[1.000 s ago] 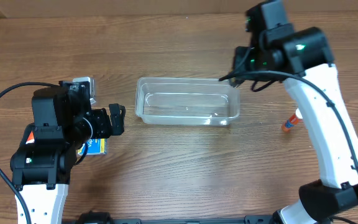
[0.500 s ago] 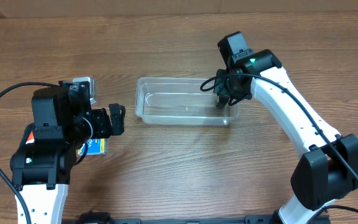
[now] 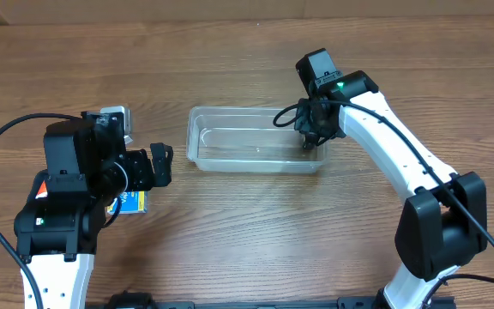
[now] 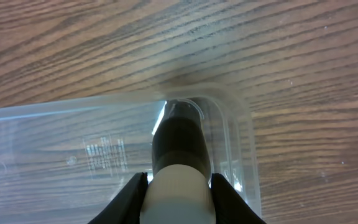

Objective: Pack container
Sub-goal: 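Carry the dark bottle into the container's right end and release, then grasp the orange-white tube with the right gripper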

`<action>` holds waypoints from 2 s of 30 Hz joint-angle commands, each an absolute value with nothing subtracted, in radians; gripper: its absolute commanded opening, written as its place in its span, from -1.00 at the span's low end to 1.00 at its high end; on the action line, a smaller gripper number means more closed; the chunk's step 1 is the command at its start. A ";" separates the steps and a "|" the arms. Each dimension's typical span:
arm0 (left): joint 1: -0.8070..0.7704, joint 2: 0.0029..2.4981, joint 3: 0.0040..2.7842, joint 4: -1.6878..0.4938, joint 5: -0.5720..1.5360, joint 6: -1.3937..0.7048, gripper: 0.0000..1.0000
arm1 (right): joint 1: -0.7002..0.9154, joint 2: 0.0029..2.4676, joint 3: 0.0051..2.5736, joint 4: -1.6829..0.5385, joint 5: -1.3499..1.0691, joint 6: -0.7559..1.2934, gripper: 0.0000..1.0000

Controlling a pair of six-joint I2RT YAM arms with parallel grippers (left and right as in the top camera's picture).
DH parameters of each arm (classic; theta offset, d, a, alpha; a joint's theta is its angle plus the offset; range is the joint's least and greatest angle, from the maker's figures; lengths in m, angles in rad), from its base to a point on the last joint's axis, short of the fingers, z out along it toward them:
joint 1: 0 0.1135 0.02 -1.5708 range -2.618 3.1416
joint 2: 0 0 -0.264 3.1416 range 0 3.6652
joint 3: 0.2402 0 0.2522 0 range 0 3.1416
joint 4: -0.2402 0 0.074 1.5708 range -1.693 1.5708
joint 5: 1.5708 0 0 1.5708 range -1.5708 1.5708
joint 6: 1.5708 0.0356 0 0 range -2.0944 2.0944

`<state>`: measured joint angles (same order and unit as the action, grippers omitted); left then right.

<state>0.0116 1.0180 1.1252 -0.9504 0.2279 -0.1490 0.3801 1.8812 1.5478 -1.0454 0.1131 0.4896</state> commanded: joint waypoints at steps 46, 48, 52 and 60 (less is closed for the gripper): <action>0.006 1.019 1.148 -0.945 0.229 -0.127 1.00 | -0.224 1.562 1.285 -1.216 0.019 0.305 0.84; 0.006 1.019 1.148 -0.946 0.229 -0.127 1.00 | -0.224 1.562 1.271 -1.187 0.019 0.305 0.79; 0.006 1.019 1.148 -0.946 0.229 -0.127 1.00 | -0.224 1.563 1.270 -1.172 0.006 0.282 0.40; 0.006 1.019 1.148 -0.946 0.229 -0.127 1.00 | -0.216 1.564 1.270 -1.177 -0.024 0.260 0.15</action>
